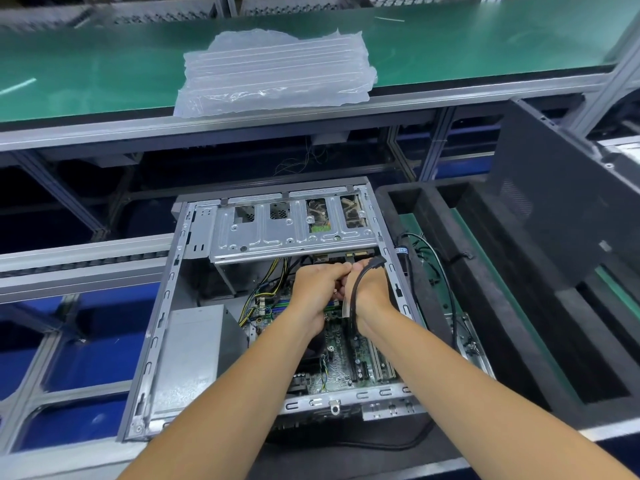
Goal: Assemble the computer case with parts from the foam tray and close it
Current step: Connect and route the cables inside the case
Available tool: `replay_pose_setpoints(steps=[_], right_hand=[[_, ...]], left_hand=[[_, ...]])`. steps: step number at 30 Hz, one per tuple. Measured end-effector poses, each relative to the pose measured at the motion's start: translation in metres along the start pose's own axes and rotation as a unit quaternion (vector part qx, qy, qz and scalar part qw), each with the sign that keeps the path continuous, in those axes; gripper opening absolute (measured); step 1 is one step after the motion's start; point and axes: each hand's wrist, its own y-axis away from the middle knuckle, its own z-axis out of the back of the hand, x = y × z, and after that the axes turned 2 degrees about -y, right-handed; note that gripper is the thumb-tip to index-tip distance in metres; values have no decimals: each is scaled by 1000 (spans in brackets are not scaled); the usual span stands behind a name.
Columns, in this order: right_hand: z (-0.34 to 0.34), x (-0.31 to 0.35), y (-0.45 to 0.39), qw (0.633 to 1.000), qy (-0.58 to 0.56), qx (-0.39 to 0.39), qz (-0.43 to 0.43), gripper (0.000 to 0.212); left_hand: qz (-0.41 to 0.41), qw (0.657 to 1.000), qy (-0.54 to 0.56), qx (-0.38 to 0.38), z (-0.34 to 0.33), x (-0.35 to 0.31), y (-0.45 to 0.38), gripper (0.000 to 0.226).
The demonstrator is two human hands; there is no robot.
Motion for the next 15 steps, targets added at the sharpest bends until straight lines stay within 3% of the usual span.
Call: replay_pose_setpoints(steps=[7, 15], right_hand=[[1, 1, 3, 999, 34, 17, 28, 36], [1, 1, 1, 1000, 7, -5, -6, 36]], left_hand=[[-9, 1000, -5, 5, -1, -1, 1, 24], [-5, 1000, -12, 4, -2, -1, 2, 22]])
